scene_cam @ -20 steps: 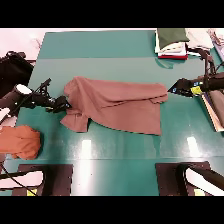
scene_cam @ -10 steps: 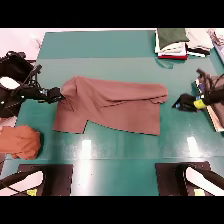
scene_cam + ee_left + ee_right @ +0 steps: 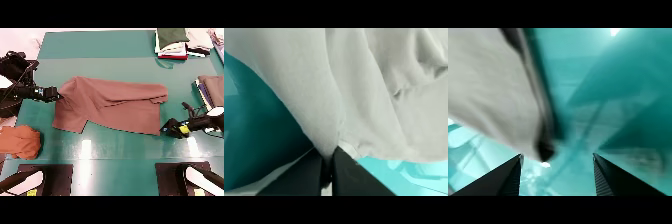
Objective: Fold the shirts.
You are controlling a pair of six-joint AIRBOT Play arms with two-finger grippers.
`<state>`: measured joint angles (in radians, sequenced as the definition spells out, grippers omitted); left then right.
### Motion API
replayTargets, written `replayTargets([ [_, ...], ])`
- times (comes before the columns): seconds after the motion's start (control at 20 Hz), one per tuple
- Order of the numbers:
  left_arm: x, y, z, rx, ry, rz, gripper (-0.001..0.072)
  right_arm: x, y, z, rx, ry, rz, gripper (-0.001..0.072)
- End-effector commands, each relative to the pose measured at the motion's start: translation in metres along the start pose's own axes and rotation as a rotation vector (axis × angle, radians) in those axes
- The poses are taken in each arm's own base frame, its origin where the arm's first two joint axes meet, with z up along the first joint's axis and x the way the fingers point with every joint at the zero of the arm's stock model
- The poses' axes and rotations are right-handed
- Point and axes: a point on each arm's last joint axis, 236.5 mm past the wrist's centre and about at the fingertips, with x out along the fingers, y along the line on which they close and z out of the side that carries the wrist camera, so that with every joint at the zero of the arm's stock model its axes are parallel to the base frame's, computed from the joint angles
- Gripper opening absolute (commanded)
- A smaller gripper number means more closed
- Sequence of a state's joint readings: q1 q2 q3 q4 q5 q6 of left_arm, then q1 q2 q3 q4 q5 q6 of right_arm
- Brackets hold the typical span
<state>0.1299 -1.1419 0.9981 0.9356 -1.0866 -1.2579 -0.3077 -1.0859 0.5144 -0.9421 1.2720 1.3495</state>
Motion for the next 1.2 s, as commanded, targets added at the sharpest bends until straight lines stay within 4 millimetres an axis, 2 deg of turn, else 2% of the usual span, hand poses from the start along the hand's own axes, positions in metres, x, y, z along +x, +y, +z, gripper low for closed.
replayTargets([
  [0.0, -0.001, -0.001, -0.001, 0.001, 0.004, -0.003, 0.0031, 0.027, 0.018, 0.0, -0.024, -0.016, 0.04, 0.0463],
  [0.1, -0.001, -0.002, -0.002, 0.002, 0.009, -0.004, 0.0031, 0.039, 0.03, 0.002, -0.051, -0.012, 0.054, 0.0363],
  [0.15, -0.002, -0.003, -0.004, 0.001, 0.014, -0.007, 0.0031, 0.042, 0.036, 0.003, -0.085, -0.013, 0.05, 0.0191],
  [0.2, -0.005, -0.005, -0.004, 0.005, 0.01, -0.008, 0.0031, 0.041, 0.044, 0.005, -0.138, -0.02, 0.049, 0.0098],
  [0.3, -0.023, -0.016, 0.004, 0.033, -0.047, -0.007, 0.0031, 0.021, 0.071, 0.018, -0.256, -0.087, 0.063, 0.004],
  [0.35, -0.037, -0.025, 0.012, 0.057, -0.089, -0.009, 0.0031, 0.0, 0.091, 0.028, -0.318, -0.157, 0.078, 0.0018],
  [0.4, -0.059, -0.039, 0.023, 0.077, -0.149, -0.013, 0.0031, -0.026, 0.112, 0.038, -0.386, -0.236, 0.089, 0.0018],
  [0.45, -0.084, -0.055, 0.037, 0.096, -0.219, -0.019, 0.0031, -0.06, 0.14, 0.046, -0.467, -0.339, 0.102, 0.0018],
  [0.55, -0.155, -0.099, 0.069, 0.174, -0.41, -0.035, 0.0031, -0.14, 0.195, 0.052, -0.632, -0.564, 0.115, 0.0018],
  [0.6, -0.198, -0.126, 0.081, 0.236, -0.519, -0.042, 0.0031, -0.181, 0.218, 0.049, -0.702, -0.673, 0.105, 0.0018],
  [0.7, -0.282, -0.178, 0.091, 0.361, -0.715, -0.055, 0.0031, -0.265, 0.259, 0.031, -0.799, -0.893, 0.082, 0.0018],
  [0.8, -0.362, -0.226, 0.084, 0.464, -0.898, -0.07, 0.003, -0.342, 0.287, 0.003, -0.863, -1.095, 0.045, 0.0018],
  [0.85, -0.395, -0.247, 0.078, 0.505, -0.972, -0.08, 0.0031, -0.377, 0.298, -0.013, -0.89, -1.19, 0.024, 0.0017],
  [0.95, -0.45, -0.28, 0.06, 0.569, -1.104, -0.102, 0.003, -0.428, 0.309, -0.041, -0.913, -1.323, -0.014, 0.0017],
  [1.0, -0.473, -0.293, 0.051, 0.588, -1.163, -0.115, 0.003, -0.445, 0.31, -0.05, -0.906, -1.356, -0.039, 0.0017],
  [1.05, -0.491, -0.303, 0.044, 0.598, -1.214, -0.129, 0.0029, -0.458, 0.309, -0.057, -0.895, -1.371, -0.069, 0.0017],
  [1.15, -0.508, -0.311, 0.038, 0.616, -1.269, -0.137, 0.0029, -0.469, 0.312, -0.061, -0.896, -1.357, -0.102, 0.0017],
])
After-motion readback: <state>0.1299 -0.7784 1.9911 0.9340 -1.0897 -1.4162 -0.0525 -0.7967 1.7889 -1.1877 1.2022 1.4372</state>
